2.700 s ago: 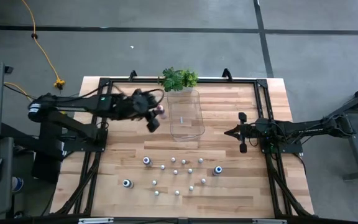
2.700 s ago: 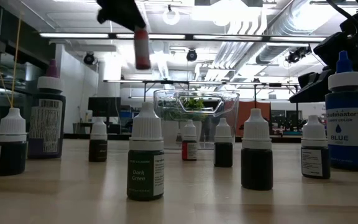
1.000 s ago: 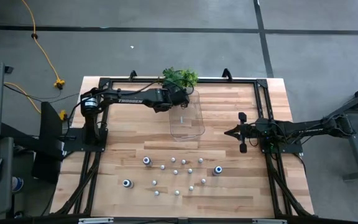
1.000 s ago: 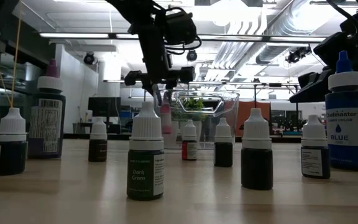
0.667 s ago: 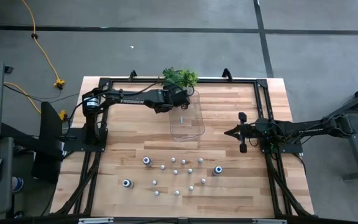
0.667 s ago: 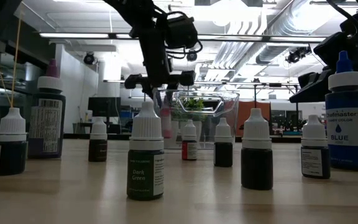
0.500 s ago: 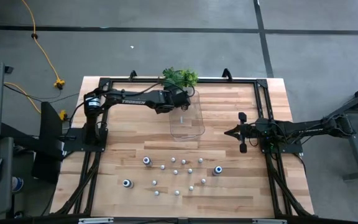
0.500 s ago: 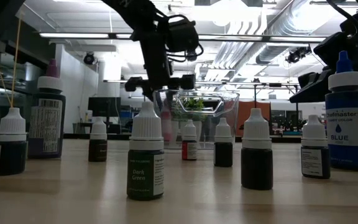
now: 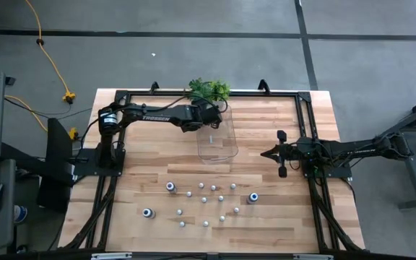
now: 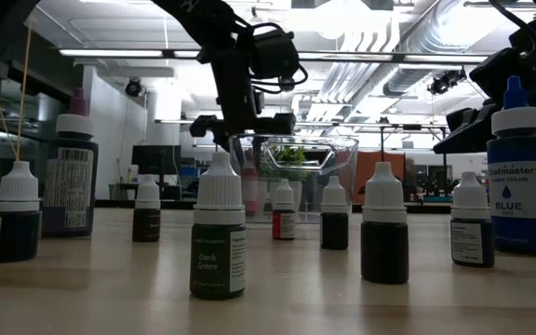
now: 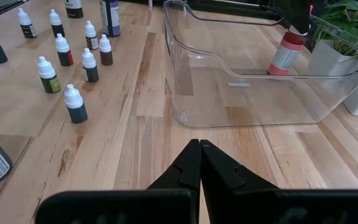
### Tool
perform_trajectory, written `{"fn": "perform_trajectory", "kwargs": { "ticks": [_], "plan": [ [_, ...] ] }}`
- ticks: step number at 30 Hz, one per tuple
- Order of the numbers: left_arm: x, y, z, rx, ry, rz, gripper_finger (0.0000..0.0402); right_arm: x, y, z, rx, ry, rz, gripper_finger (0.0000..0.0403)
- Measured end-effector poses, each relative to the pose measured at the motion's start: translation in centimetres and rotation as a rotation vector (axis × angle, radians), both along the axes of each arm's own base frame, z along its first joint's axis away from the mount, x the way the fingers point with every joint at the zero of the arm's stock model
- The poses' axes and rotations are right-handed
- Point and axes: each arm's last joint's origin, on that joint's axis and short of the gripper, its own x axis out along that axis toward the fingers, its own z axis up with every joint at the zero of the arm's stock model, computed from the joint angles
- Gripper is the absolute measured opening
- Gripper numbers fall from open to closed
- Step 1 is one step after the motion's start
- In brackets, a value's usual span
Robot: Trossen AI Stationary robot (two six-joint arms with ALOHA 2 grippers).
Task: Pick & Place food coloring
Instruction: Put the large pink food coloring bottle into the transparent bin, then put the large blue food coloring bottle into the transparent bin
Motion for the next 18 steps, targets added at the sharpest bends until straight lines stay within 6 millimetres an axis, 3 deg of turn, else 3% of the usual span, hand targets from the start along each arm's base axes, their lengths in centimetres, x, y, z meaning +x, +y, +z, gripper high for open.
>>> {"fn": "perform_trajectory", "kwargs": {
  "ticks": [6,11,18],
  "plan": [
    [0.0,0.0,0.0,0.003,-0.002,0.0,0.0202,0.0,0.0,0.0,0.0,0.0,0.0,0.0],
    [0.2,-0.3,0.2,0.028,0.034,-0.067,0.0213,0.0,0.0,0.0,0.0,0.0,0.0,0.0],
    [-0.2,-1.4,3.0,0.082,0.027,-0.171,0.0214,0.0,0.0,0.0,0.0,-0.002,0.0,0.0]
  ]
}}
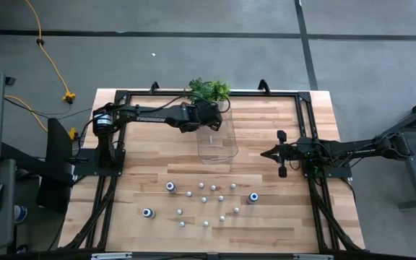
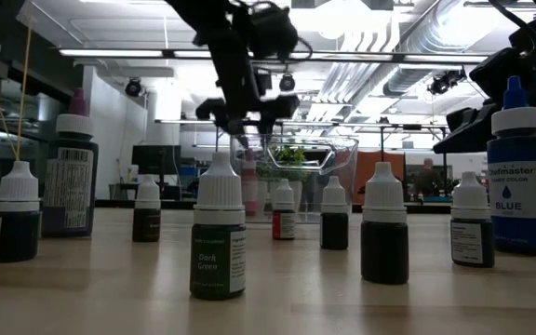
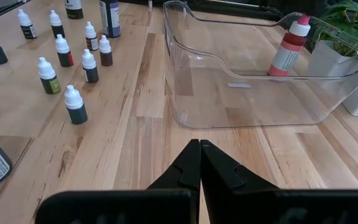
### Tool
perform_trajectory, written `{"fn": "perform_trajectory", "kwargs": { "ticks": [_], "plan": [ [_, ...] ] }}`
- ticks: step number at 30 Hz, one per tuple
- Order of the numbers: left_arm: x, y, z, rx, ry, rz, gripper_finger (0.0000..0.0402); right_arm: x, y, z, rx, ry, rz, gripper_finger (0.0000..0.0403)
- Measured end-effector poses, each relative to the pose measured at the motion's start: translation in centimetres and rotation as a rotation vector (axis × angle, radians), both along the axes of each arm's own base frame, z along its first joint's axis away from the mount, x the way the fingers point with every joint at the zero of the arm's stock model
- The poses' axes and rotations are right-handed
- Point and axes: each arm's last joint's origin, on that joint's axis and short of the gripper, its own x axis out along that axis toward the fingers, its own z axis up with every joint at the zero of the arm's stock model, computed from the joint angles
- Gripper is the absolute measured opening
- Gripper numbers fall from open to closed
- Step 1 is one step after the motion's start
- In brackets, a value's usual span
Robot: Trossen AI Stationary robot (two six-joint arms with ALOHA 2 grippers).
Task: Pick & Place food coloring
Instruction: Put the large blue food coloring bottle into the transparent bin
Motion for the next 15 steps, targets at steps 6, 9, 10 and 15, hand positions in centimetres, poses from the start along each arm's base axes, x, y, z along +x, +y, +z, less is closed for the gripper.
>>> {"fn": "perform_trajectory", "kwargs": {
  "ticks": [6,9,10,15],
  "plan": [
    [-1.3,-1.7,4.5,0.073,-0.066,-0.117,0.0214,0.0,0.0,0.0,0.0,0.002,0.0,0.0],
    [-1.7,-3.2,6.7,0.139,-0.071,-0.248,0.0214,0.0,0.0,0.0,0.0,0.001,0.0,0.0],
    [-1.9,-3.7,7.3,0.154,-0.068,-0.312,0.0214,0.0,0.0,0.0,0.0,0.001,0.0,0.0],
    [-1.9,-7.3,9.2,0.203,-0.049,-0.728,0.0214,0.0,0.0,0.0,0.0,0.001,0.0,0.0]
  ]
}}
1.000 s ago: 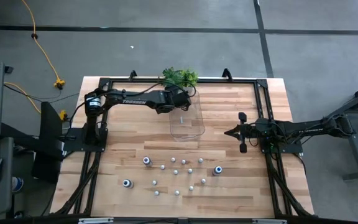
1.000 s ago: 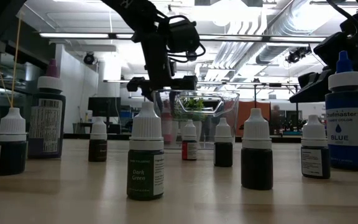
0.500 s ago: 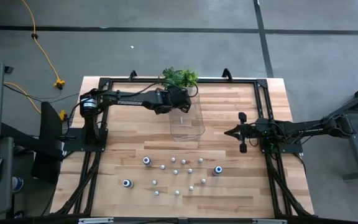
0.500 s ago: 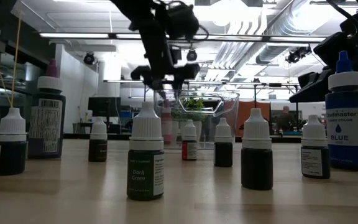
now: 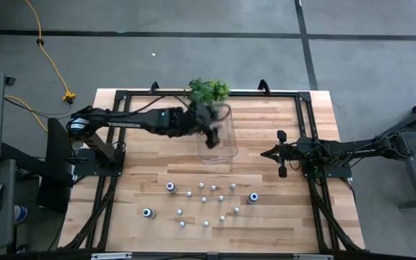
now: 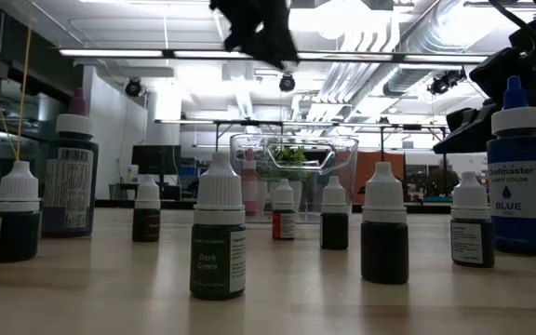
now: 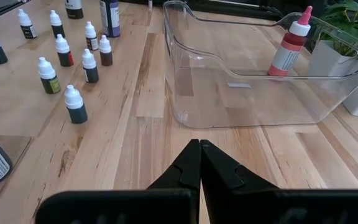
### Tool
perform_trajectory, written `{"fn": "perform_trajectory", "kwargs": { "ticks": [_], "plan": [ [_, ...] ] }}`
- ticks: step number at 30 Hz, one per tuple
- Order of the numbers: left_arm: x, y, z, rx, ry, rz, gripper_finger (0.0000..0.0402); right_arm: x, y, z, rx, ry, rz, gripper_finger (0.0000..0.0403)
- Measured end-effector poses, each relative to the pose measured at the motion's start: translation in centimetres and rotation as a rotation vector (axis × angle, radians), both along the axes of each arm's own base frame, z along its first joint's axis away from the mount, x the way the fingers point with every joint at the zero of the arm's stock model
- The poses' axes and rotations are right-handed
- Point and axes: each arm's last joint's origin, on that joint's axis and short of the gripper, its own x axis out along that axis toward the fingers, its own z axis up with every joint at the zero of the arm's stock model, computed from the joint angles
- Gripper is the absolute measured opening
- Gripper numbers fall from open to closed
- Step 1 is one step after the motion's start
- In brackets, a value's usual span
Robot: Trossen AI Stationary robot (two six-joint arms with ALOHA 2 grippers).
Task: Pick & Place food coloring
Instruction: Put the large blue food coloring bottle into the transparent bin
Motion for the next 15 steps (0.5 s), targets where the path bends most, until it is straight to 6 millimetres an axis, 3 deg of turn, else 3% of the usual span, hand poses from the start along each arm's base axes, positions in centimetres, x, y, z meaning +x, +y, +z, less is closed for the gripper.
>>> {"fn": "perform_trajectory", "kwargs": {
  "ticks": [6,15],
  "plan": [
    [0.1,-3.4,0.6,-0.036,0.044,-0.43,0.0214,0.0,0.0,0.0,0.0,0.001,0.0,0.0],
    [1.4,-6.9,-1.8,-0.143,0.093,-0.696,0.0214,0.0,0.0,0.0,0.0,0.002,0.0,0.0]
  ]
}}
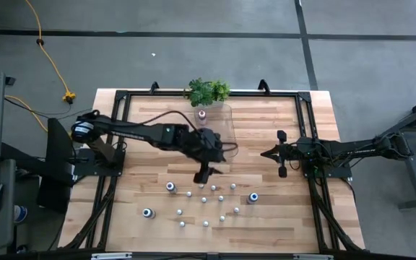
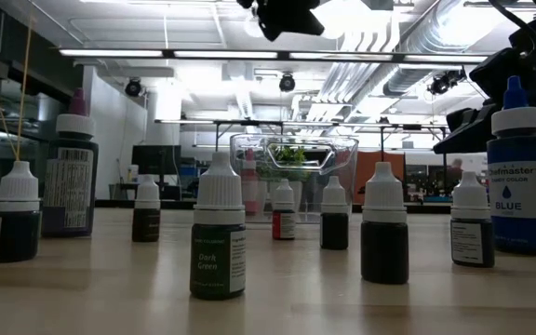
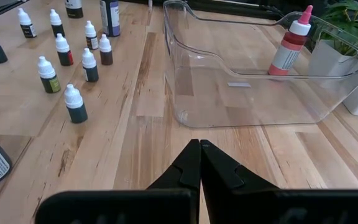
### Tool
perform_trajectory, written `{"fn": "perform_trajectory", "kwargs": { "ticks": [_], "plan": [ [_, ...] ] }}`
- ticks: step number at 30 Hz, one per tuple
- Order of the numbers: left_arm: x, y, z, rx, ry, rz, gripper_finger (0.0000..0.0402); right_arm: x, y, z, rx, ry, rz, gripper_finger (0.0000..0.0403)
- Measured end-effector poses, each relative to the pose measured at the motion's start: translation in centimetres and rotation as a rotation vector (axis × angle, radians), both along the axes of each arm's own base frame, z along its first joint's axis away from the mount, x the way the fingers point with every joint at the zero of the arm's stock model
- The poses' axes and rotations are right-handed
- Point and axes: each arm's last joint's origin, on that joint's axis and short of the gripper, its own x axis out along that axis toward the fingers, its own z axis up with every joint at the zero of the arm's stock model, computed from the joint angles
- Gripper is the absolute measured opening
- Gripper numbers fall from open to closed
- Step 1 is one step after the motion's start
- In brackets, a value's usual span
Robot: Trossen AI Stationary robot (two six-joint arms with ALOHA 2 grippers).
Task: Pick & Place food coloring
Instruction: Put the large blue food coloring bottle into the transparent bin
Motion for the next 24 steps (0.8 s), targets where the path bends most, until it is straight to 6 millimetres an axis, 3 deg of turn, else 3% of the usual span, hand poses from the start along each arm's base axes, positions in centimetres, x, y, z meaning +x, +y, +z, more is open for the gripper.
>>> {"fn": "perform_trajectory", "kwargs": {
  "ticks": [4,8,15,24],
  "plan": [
    [0.6,-1.6,-1.4,0.013,0.029,-0.068,0.0214,0.0,0.0,0.0,0.0,0.0,0.0,0.0],
    [1.4,-2.8,-1.0,0.043,0.048,-0.118,0.0214,0.0,0.0,0.0,0.0,-0.001,-0.001,0.0],
    [4.2,-4.0,0.2,0.066,0.103,-0.143,0.0214,0.0,0.0,0.0,0.0,-0.002,0.0,0.0],
    [8.2,-4.9,-1.0,0.085,0.182,-0.126,0.0214,0.0,0.0,0.0,0.0,0.003,0.0,0.0]
  ]
}}
